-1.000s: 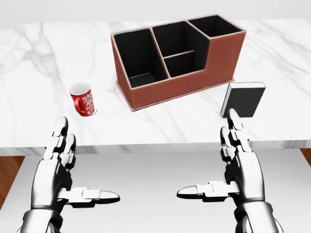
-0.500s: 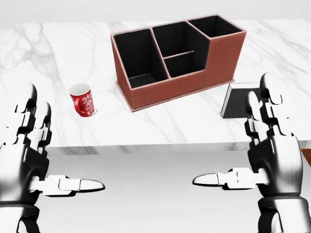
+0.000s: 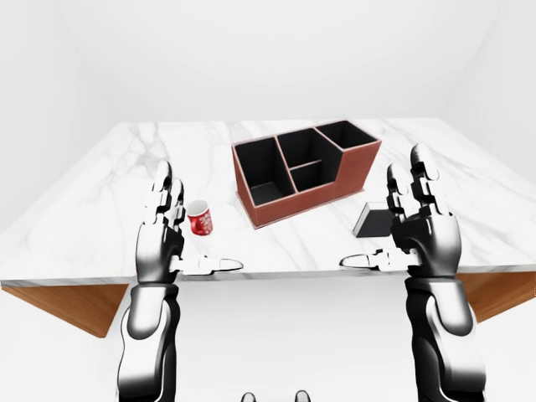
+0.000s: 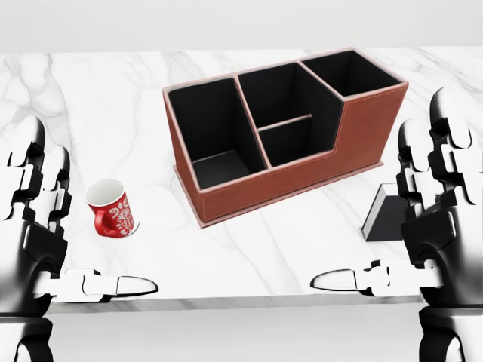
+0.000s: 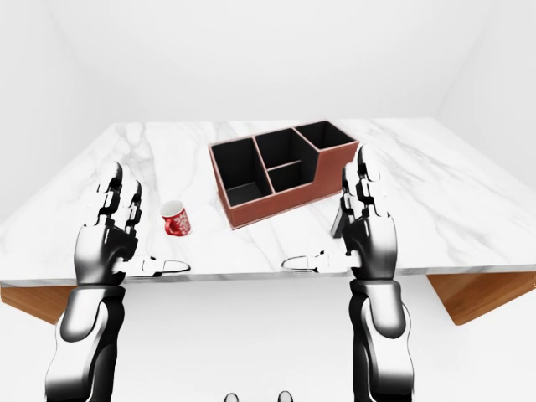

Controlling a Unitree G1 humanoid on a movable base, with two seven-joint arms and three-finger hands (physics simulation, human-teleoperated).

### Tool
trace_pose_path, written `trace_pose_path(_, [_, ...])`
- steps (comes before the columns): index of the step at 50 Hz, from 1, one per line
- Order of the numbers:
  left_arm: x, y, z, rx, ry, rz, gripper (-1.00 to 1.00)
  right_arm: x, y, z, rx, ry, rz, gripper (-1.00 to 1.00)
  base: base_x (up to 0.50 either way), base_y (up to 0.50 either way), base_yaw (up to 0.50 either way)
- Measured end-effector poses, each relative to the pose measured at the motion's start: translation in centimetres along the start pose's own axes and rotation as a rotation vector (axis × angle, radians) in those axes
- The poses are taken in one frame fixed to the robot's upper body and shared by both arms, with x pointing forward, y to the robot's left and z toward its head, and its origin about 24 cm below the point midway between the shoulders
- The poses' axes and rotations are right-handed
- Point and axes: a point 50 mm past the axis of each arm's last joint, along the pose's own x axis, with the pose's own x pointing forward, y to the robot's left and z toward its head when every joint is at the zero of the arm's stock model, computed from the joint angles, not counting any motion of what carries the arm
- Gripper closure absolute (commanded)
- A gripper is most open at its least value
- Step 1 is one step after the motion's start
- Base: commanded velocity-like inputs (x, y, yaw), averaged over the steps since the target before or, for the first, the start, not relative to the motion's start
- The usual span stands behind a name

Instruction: Pick up the book and place it in the back compartment of the caddy.

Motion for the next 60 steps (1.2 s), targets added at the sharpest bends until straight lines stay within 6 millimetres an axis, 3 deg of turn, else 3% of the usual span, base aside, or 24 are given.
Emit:
trace_pose_path(37, [-0.06,-0.1,-0.08,-0.003,0.004,-0.006,-1.0,-0.1,0.2,-0.23,-0.015,0.013,0.016,-1.0,0.5,0.0,0.0])
trace_pose_path(60, [-0.06,-0.04,0.19,-0.003,-0.008,-0.003,-1.0,-0.41,0.86,0.18,-0.047,0.005,0.057,-1.0,0.04,0.0,0.0])
